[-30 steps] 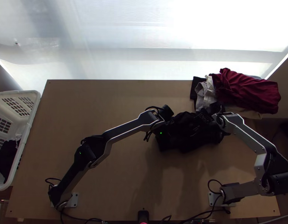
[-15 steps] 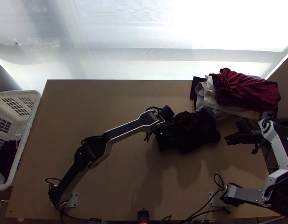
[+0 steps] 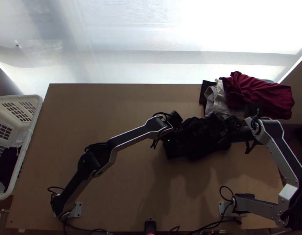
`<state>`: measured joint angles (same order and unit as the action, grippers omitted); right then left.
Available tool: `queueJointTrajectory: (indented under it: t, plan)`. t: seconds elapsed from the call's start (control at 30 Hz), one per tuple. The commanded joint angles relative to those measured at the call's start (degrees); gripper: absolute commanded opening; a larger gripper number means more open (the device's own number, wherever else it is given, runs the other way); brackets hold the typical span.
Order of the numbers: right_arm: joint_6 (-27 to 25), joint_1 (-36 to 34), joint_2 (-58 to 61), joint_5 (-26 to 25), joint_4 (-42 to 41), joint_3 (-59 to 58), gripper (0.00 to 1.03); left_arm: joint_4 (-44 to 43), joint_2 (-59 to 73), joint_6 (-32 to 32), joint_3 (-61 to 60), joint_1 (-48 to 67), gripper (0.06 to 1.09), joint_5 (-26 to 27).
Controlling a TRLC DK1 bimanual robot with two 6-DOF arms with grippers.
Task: Fold the t-shirt
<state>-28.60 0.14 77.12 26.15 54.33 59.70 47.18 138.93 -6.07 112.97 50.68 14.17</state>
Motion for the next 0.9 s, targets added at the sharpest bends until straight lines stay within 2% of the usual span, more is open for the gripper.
queueJointTrajectory:
  t: [0.0,0.27,0.43,0.63,0.73,0.87]
  plan:
    - [6.9,12.4,7.8,0.9,-8.5,1.4,0.03,0.2,-0.2,-0.3,-0.4,0.0,0.11,0.2]
    - [10.2,18.6,14.7,1.2,-13.0,4.6,0.03,0.5,-1.0,-1.1,-2.2,0.2,0.11,0.0]
    - [13.0,20.4,13.2,1.3,-13.1,5.9,0.03,-0.6,-4.2,-1.7,-7.7,0.1,0.11,-1.1]
    - [13.5,22.5,16.7,1.3,-16.9,4.3,0.03,-1.9,-6.2,-1.8,-11.5,0.2,0.11,-1.8]
    - [13.5,22.6,19.1,0.9,-19.3,4.2,0.03,-2.1,-6.7,-2.0,-12.5,0.2,0.11,-2.3]
    - [12.1,19.2,22.5,0.0,-21.7,2.8,0.03,-2.4,-7.4,-2.2,-13.7,0.3,0.11,-2.9]
